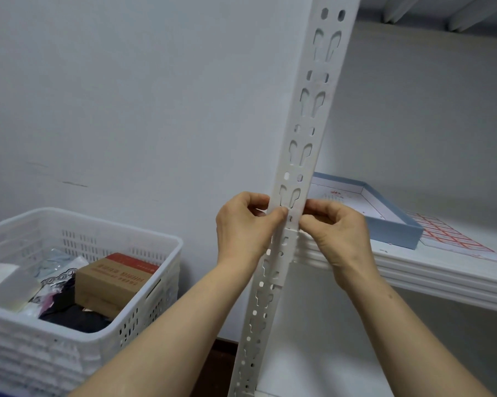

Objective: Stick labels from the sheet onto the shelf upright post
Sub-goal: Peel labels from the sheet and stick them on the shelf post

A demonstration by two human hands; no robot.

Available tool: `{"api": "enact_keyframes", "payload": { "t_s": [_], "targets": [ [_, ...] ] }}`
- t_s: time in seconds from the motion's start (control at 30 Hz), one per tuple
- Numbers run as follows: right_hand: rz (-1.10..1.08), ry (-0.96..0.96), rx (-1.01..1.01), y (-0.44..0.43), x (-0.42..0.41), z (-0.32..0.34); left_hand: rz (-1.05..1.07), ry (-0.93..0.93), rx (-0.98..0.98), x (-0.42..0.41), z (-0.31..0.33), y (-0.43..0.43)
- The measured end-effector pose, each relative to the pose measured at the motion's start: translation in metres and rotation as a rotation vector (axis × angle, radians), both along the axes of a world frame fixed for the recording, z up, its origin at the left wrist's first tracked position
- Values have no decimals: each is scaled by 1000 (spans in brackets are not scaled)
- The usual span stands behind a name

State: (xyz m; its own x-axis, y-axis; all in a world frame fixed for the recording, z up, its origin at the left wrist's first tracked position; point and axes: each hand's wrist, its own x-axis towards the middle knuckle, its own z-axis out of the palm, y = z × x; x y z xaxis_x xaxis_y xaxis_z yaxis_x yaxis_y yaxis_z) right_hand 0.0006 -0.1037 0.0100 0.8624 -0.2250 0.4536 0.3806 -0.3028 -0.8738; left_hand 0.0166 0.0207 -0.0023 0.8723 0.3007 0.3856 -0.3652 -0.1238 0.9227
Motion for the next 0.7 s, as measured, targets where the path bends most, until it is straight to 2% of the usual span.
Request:
{"api": "enact_keyframes", "payload": {
  "t_s": [0.7],
  "targets": [
    [135, 15, 82, -7, -10, -2, 66, -68, 126, -7, 2, -6]
  ]
}}
